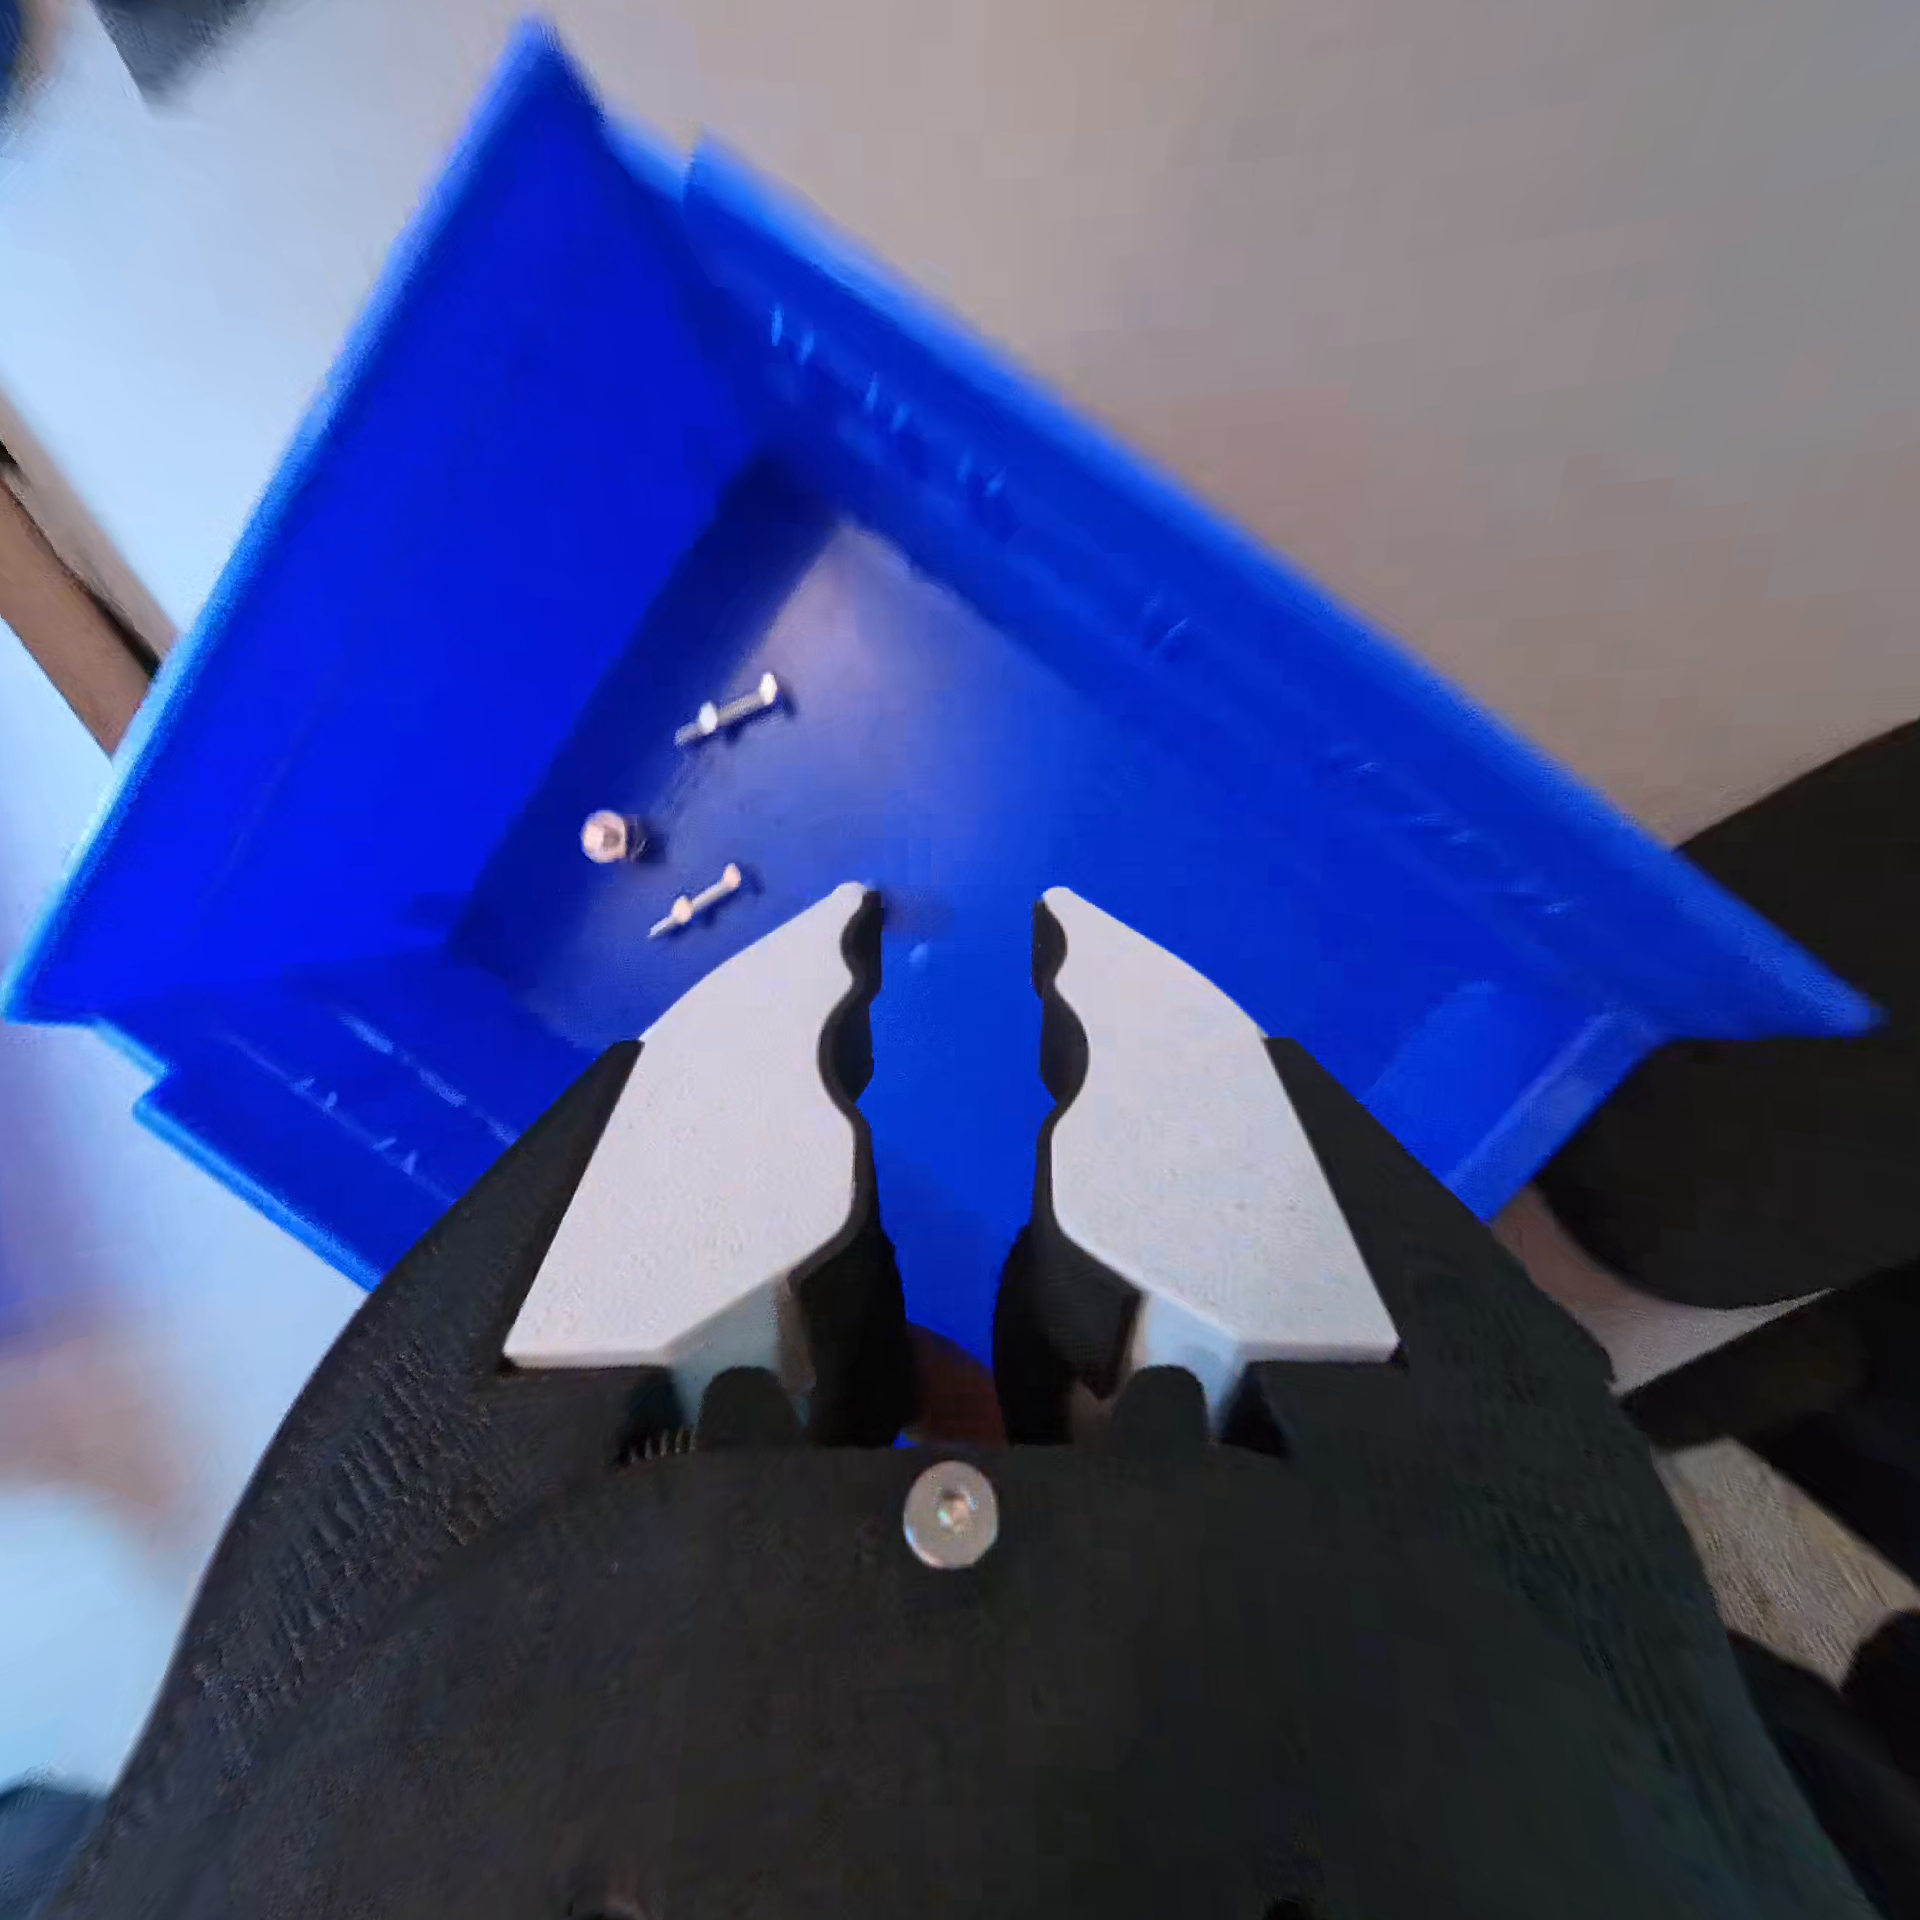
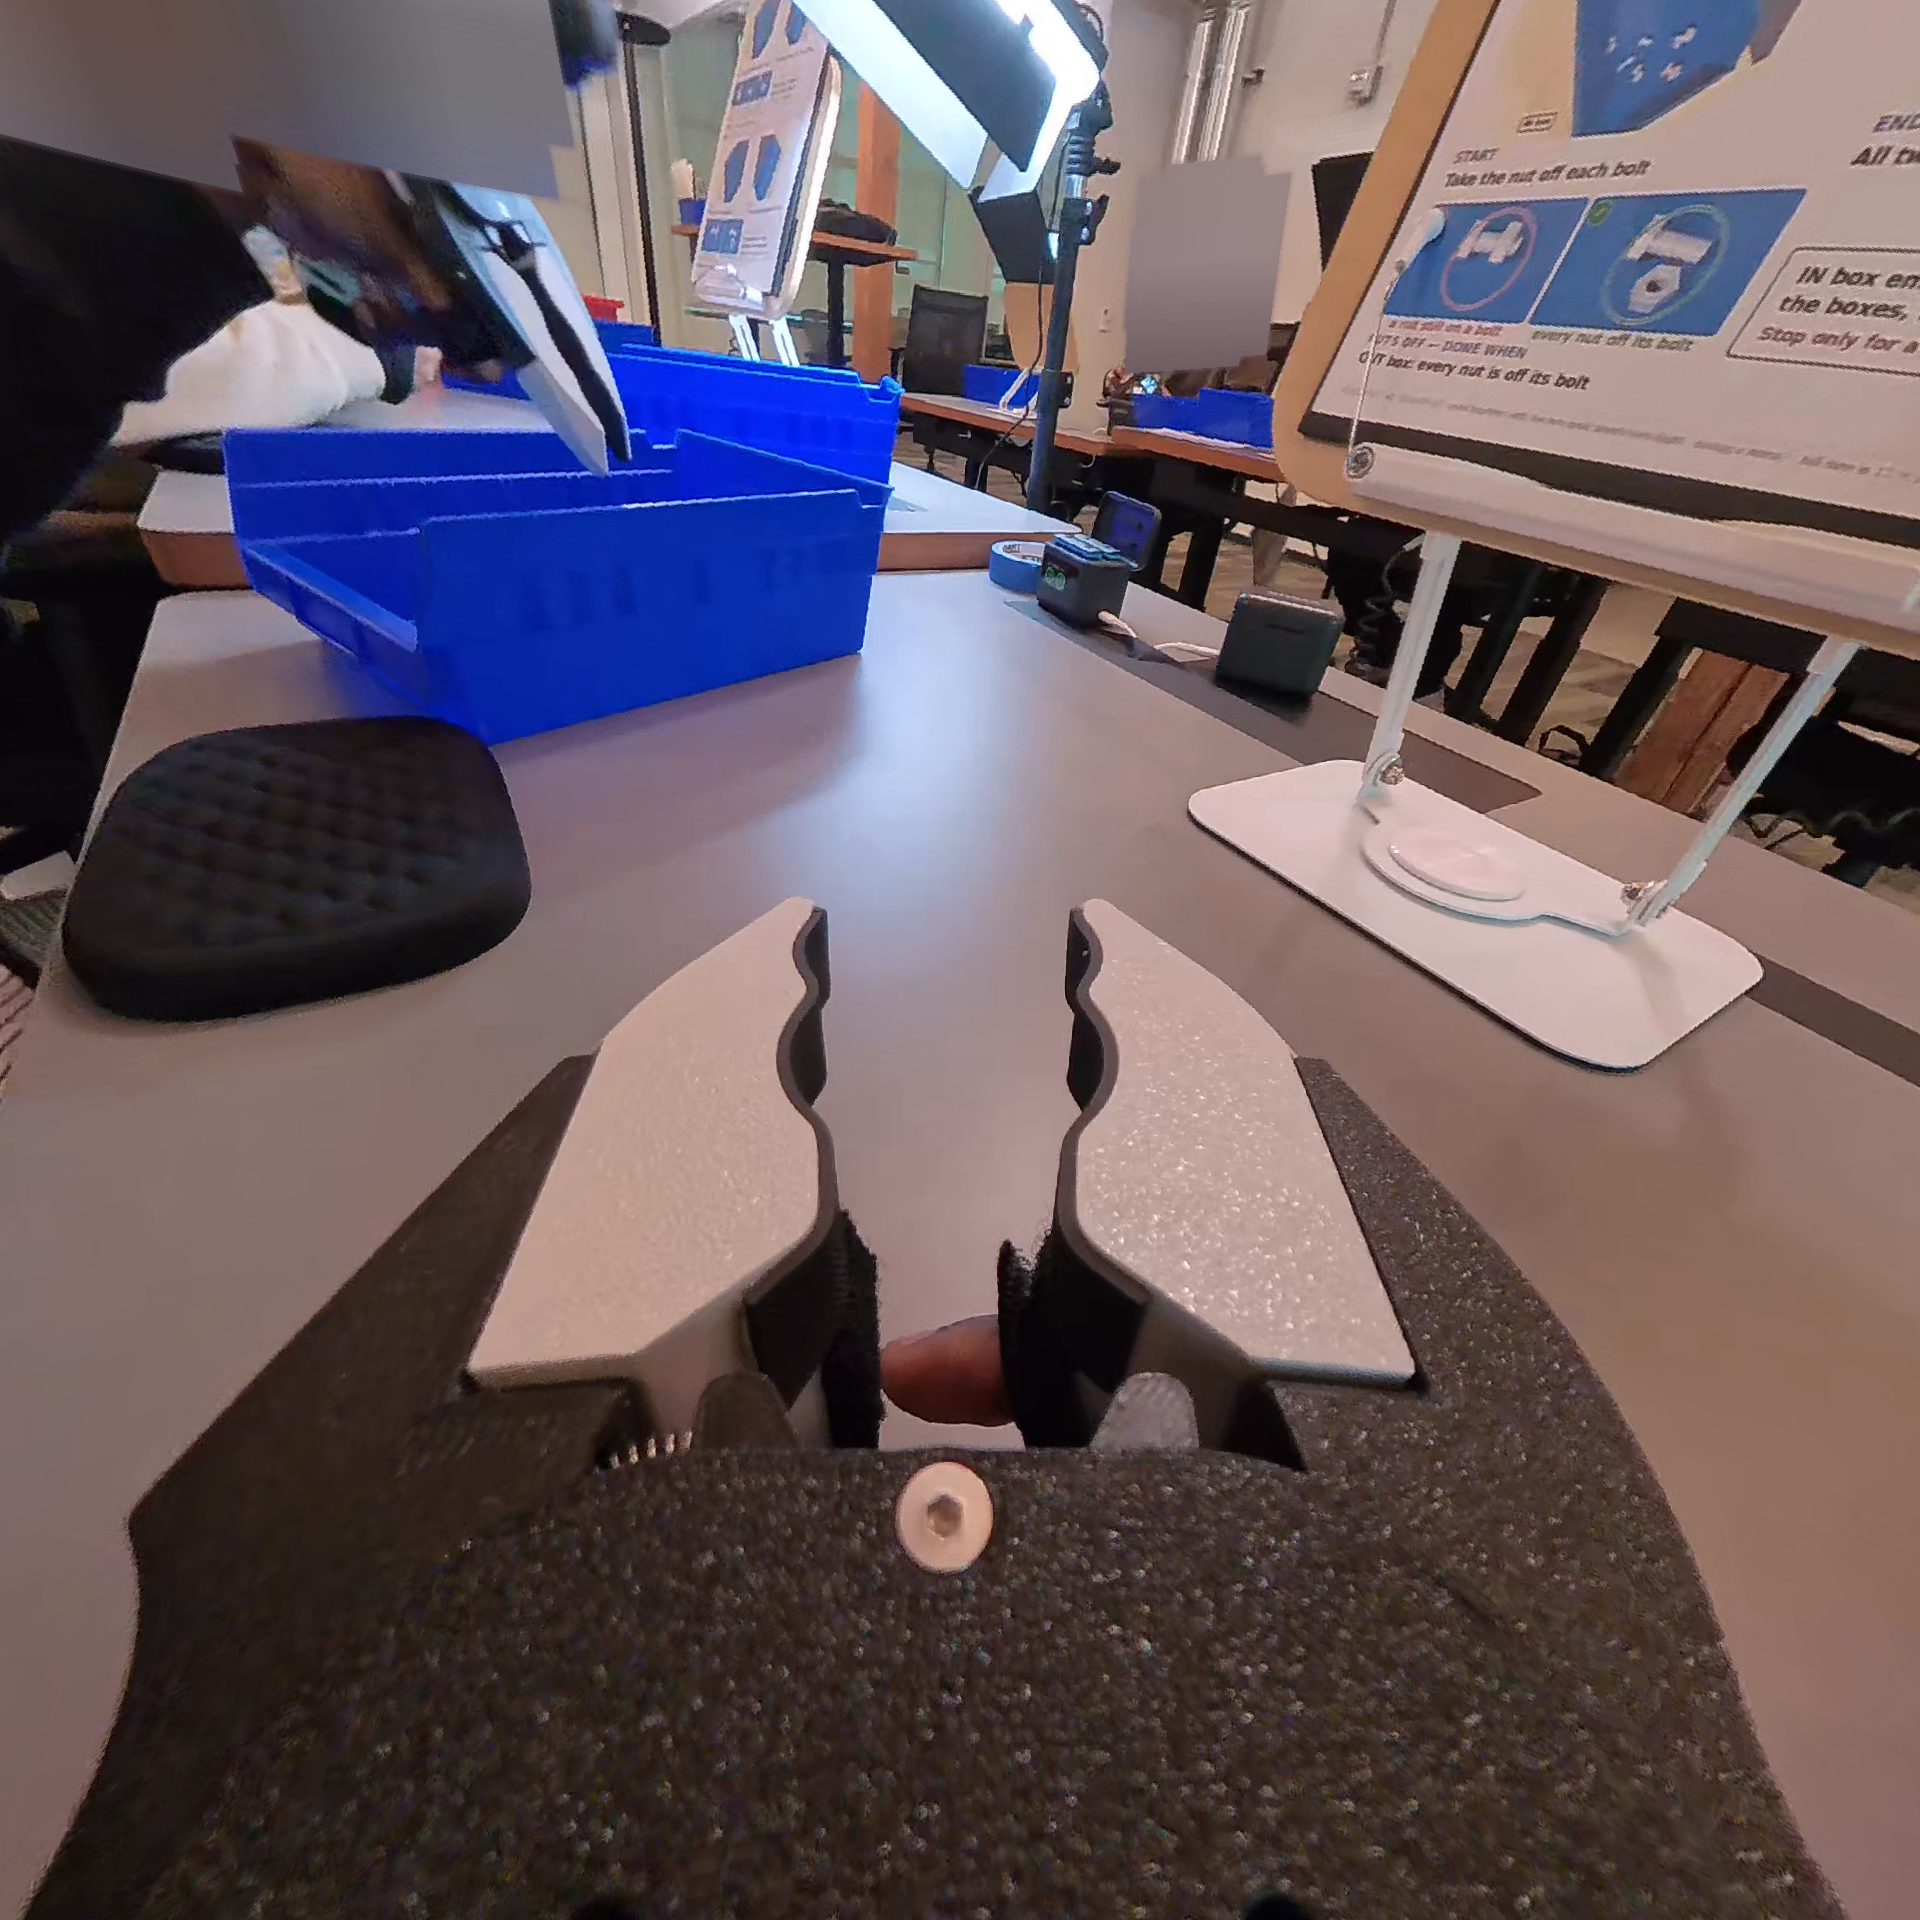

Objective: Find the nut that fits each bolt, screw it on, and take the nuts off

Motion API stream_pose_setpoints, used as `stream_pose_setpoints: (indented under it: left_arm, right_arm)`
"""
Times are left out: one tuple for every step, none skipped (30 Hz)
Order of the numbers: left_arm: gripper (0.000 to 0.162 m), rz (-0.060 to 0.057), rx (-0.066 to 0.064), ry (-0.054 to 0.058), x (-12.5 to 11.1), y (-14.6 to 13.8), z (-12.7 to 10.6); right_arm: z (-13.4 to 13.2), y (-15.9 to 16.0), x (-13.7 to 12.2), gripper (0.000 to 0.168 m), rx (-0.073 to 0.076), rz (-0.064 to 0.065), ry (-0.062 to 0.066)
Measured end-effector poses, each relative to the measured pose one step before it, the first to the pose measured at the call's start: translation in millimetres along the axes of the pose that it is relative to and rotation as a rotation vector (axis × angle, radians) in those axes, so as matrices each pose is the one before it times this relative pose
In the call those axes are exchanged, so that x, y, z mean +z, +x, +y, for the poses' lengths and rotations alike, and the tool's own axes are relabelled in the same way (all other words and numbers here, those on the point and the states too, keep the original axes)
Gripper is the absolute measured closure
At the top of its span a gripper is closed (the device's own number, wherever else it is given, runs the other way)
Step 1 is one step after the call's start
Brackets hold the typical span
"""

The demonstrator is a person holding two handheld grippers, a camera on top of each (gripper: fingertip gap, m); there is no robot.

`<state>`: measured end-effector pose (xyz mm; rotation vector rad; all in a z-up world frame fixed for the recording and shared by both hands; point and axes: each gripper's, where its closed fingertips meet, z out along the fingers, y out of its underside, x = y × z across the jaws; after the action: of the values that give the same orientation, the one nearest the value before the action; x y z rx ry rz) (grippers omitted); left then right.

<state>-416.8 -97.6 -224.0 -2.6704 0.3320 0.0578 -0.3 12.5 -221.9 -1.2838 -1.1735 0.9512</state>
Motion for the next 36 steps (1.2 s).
stream_pose_setpoints:
  left_arm:
    - [0.135, -0.0004, -0.0103, -0.0682, 7.83, -5.62, 7.07]
    - [0.137, -0.0002, -0.0129, -0.0577, 8.24, -4.97, 5.7]
    - [0.137, -0.0089, -0.0159, -0.0464, 8.68, -5.81, 4.12]
    - [0.138, 0.003, -0.0162, -0.0305, 8.52, -3.66, 1.9]
    - [0.141, 0.017, -0.0149, -0.0123, 7.62, -1.35, -0.38]
    - [0.142, 0.0189, -0.0166, -0.0032, 6.55, -0.91, -1.03]
    - [0.143, 0.0112, -0.0188, -0.0047, 5.55, -1.8, -0.51]
    - [0.143, 0.0034, -0.0166, -0.0104, 4.6, -2.39, 0.86]
    - [0.143, -0.0051, -0.0118, -0.0158, 3.75, -2.98, 1.97]
    - [0.143, -0.0104, -0.0086, -0.0187, 2.58, -3.19, 2.88]
    - [0.143, -0.0076, -0.0041, -0.0151, 1.5, -2.31, 2.5]
    - [0.143, 0.0029, 0.0004, -0.0098, 0.83, -0.26, 1.9]
    - [0.143, 0.0088, 0.0032, -0.005, 0.45, 0.79, 1.3]
    - [0.143, 0.007, 0.0038, -0.003, 0.44, 0.58, 0.7]
    - [0.143, 0.0013, 0.0033, -0.0008, 0.81, -0.4, -0.23]
    - [0.144, 0.0048, 0.0008, 0.0013, 1.42, 0.19, -0.85]
    - [0.144, 0.0155, 0.0024, 0.0009, 1.81, 1.84, -1.07]
    - [0.144, 0.0147, 0.0062, 0.0014, 1.93, 1.96, -0.97]
    - [0.144, 0.0035, 0.0033, -0.0004, 1.79, 0.28, -0.59]
    - [0.145, -0.0038, -0.0026, -0.0115, 1.69, -1.11, 1.46]
    - [0.147, -0.01, -0.0027, -0.0201, 1.7, -2.16, 2.97]
    - [0.148, -0.0047, -0.0009, -0.0162, 1.8, -1.57, 2.47]
    - [0.149, 0.0106, -0.0014, 0.0075, 0.12, 0.68, -0.93]
    - [0.154, 0.0073, 0.0025, 0.0104, -1.33, 0.37, -0.93]
    - [0.154, 0.0113, 0.0057, -0.0026, -1.1, 1.3, 1.22]
    - [0.154, 0.0065, 0.0077, -0.0084, -1.1, 1.12, 2.05]
    - [0.154, -0.0033, 0.0113, -0.0022, -1.37, 0.29, 0.76]
    - [0.154, 0.0063, 0.0129, 0.0067, -2.3, 2.29, -0.6]
    - [0.154, 0.0141, 0.0126, 0.0129, -3.62, 4.22, -1.67]
    - [0.155, 0.0047, 0.016, 0.0172, -5.07, 3.99, -2.78]
    - [0.155, -0.0078, 0.0183, 0.019, -6.56, 3.33, -3.45]
    - [0.155, -0.018, 0.0169, 0.0178, -7.93, 2.87, -3.83]
    - [0.155, -0.0253, 0.0195, 0.0173, -9.01, 2.43, -4.41]
    - [0.155, -0.0243, 0.0234, 0.022, -9.8, 3.19, -5.63]
    - [0.155, -0.0241, 0.0223, 0.0293, -10.4, 3.82, -7.38]
    - [0.155, -0.0164, 0.0265, 0.037, -10.77, 5.7, -9.4]
  right_arm:
    - [0.61, -0.89, 0.57, 0.124, -0.0051, -0.0028, -0.0053]
    - [0.47, -0.8, 0.28, 0.124, -0.0047, -0.0024, -0.0039]
    - [0.32, -0.61, 0.24, 0.124, -0.0051, -0.0014, -0.0019]
    - [0.01, -0.59, 0.02, 0.124, -0.0054, -0.0004, -0.0002]
    - [0.03, -0.47, -0.09, 0.124, -0.0047, 0.0, 0.0006]
    - [-0.06, -0.35, -0.06, 0.124, -0.0035, 0.0, 0.0007]
    - [-0.12, -0.3, -0.06, 0.125, -0.0028, 0.0, 0.0005]
    - [0.06, -0.09, 0.07, 0.125, -0.0018, 0.0, 0.0]
    - [0.0, -0.13, 0.04, 0.125, -0.0009, 0.0002, -0.0003]
    - [0.14, 0.01, -0.01, 0.125, -0.0003, 0.0, -0.0003]
    - [0.01, 0.06, 0.02, 0.125, 0.0004, -0.0001, 0.0]
    - [-0.02, 0.13, 0.06, 0.125, 0.001, 0.0001, 0.0004]
    - [-0.03, 0.12, -0.02, 0.125, 0.0015, 0.0001, 0.0005]
    - [-0.1, 0.22, -0.02, 0.125, 0.0017, 0.0002, 0.0004]
    - [0.04, 0.2, 0.06, 0.125, 0.0015, 0.0001, 0.0]
    - [0.04, 0.05, 0.0, 0.125, 0.0008, 0.0, -0.0003]
    - [0.03, 0.04, 0.08, 0.125, -0.0003, 0.0003, -0.0003]
    - [-0.02, 0.01, 0.08, 0.125, -0.0009, 0.0005, 0.0]
    - [0.02, -0.08, 0.0, 0.125, -0.0008, 0.0005, 0.0004]
    - [-0.05, 0.11, -0.06, 0.125, 0.0001, 0.0008, 0.0005]
    - [-0.12, 0.2, 0.06, 0.125, 0.0012, 0.0006, 0.0004]
    - [0.02, 0.27, 0.09, 0.125, 0.002, 0.0002, 0.0002]
    - [0.05, 0.17, -0.04, 0.125, 0.0019, 0.0, 0.0]
    - [-0.07, 0.12, 0.12, 0.125, 0.0013, 0.0002, -0.0001]
    - [0.13, 0.1, 0.02, 0.125, 0.0004, 0.0003, -0.0002]
    - [0.04, 0.03, 0.07, 0.125, -0.0002, 0.0002, -0.0004]
    - [0.09, -0.1, 0.11, 0.125, -0.0005, 0.0, -0.001]
    - [0.17, -0.07, 0.18, 0.125, -0.0004, -0.0003, -0.0015]
    - [0.27, -0.12, 0.28, 0.125, -0.0002, -0.0004, -0.0017]
    - [0.18, 0.02, 0.2, 0.125, -0.0002, -0.0003, -0.0016]
    - [0.14, -0.07, 0.2, 0.125, -0.0002, -0.0003, -0.0014]
    - [0.23, -0.05, 0.12, 0.125, -0.0002, -0.0002, -0.0012]
    - [0.11, -0.04, 0.12, 0.125, -0.0002, -0.0001, -0.001]
    - [0.1, -0.03, 0.12, 0.125, -0.0004, -0.0001, -0.001]
    - [0.19, -0.15, 0.21, 0.125, -0.0008, -0.0003, -0.0011]
    - [0.1, -0.19, 0.07, 0.125, -0.0014, -0.0005, -0.0011]
